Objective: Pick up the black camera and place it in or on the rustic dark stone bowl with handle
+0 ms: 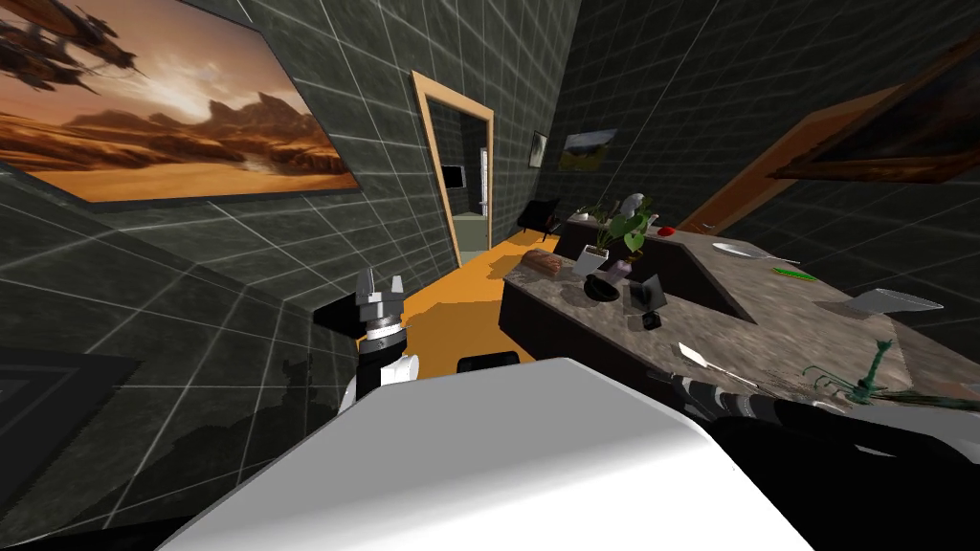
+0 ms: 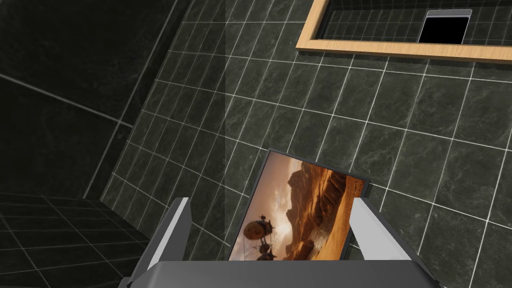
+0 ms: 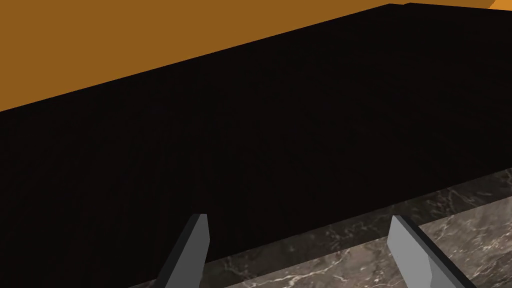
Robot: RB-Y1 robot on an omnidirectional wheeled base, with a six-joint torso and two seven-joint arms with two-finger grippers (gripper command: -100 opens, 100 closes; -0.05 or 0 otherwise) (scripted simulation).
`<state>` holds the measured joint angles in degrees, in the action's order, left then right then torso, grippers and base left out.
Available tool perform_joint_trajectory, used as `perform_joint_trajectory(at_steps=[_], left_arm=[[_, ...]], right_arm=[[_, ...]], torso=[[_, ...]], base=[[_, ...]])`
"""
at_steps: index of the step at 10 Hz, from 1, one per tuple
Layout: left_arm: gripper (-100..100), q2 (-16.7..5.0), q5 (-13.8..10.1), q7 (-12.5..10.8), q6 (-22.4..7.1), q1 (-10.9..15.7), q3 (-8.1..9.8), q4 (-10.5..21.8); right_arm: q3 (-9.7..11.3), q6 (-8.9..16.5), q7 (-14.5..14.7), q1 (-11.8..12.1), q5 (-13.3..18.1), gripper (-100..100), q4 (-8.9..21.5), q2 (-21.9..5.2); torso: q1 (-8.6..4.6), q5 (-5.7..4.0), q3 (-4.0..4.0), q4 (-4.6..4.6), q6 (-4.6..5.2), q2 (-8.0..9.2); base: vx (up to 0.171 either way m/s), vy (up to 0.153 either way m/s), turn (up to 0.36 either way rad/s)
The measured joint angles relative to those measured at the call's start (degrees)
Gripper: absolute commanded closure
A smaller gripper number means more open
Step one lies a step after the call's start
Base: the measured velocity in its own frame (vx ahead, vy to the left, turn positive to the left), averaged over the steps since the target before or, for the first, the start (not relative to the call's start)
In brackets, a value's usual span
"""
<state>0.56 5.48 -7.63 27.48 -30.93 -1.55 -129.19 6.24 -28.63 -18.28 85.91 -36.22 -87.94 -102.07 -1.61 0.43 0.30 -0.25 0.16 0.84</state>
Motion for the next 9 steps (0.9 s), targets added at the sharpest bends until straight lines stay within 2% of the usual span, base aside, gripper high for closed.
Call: perform_joint_trajectory(at_steps=[1,3,4,5,6,7,9], left_arm=[[0,0.00,0.00,0.00,0.00,0.00,0.00,0.00],[0,0.00,0.00,0.00,0.00,0.00,0.00,0.00],[0,0.00,0.00,0.00,0.00,0.00,0.00,0.00],[0,0.00,0.00,0.00,0.00,0.00,0.00,0.00],[0,0.00,0.00,0.00,0.00,0.00,0.00,0.00],[0,0.00,0.00,0.00,0.00,-0.01,0.00,0.00],[0,0.00,0.00,0.00,0.00,0.00,0.00,0.00]], right_arm=[[-0.15,0.15,-0.27,0.36,-0.44,-100,0.43,-1.17],[-2.15,0.39,-0.60,4.25,-3.60,-100,1.95,-5.49],[-1.04,0.96,-1.42,2.74,-2.91,-100,2.49,-6.00],[-0.49,1.45,-2.35,2.48,-2.95,-100,3.27,-7.22],[-0.94,0.75,-0.06,5.80,-8.54,-100,3.97,-10.27],[-0.41,1.05,-0.12,4.76,-8.26,-100,4.25,-10.65],[-0.64,1.63,-2.62,4.12,-5.54,-100,4.84,-10.34]], torso=[[0.03,-0.01,0.01,0.01,0.02,0.02],[-0.07,-0.02,-0.02,-0.01,-0.02,-0.02],[-0.07,-0.04,0.01,0.01,0.04,0.02],[-0.06,-0.03,0.01,0.00,0.01,0.01],[-0.08,-0.03,-0.03,-0.01,0.00,-0.05],[-0.05,-0.03,-0.01,0.00,0.04,-0.02],[0.16,0.01,0.09,0.04,0.06,0.15]], base=[[0.033,-0.040,0.100],[0.029,-0.073,0.114],[0.030,-0.063,0.077],[0.044,-0.074,0.129],[0.038,-0.062,0.059],[0.013,-0.030,-0.004],[-0.003,-0.017,0.034]])
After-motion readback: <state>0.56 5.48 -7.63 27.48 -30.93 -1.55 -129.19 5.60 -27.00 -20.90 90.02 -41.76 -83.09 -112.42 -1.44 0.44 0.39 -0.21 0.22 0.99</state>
